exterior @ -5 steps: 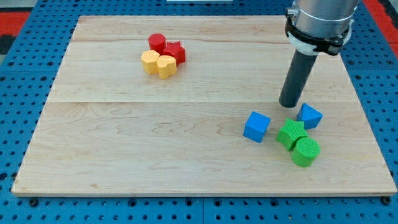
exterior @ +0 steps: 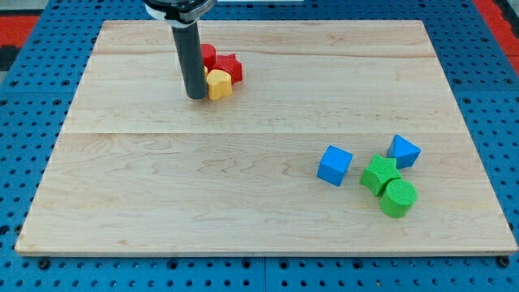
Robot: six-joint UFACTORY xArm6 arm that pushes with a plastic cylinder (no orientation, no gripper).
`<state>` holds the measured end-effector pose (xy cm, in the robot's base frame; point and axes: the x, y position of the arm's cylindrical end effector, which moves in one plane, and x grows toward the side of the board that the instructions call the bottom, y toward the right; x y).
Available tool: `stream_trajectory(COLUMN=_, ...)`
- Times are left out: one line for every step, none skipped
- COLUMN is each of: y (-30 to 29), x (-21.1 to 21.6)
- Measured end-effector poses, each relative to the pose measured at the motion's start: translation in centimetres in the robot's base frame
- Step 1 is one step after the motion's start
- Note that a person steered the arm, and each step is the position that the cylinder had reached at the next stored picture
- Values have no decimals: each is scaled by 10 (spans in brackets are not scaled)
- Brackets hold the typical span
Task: Separate the yellow and red blocks
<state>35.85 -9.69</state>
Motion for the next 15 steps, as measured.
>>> stream_trajectory(y=16, x=-43)
stream_trajectory(y=33, x=-63)
stream_trajectory(y=17, x=-82)
stream_trajectory(y=-29, x=-82)
stream_trajectory(y=-80, x=-86)
stream_trajectory(y=-49, x=-110)
stream_trajectory(y=22, x=-136)
stream_trajectory(y=90, x=-124)
stream_trajectory(y=24, x=-124)
stream_trajectory(y=14, x=-146)
stream_trajectory(y=80, x=-150)
stream_trajectory(y=128, x=-141)
stream_trajectory(y=131, x=-135)
stream_trajectory(y=136, x=-112)
stream_trajectory(y=141, x=-41)
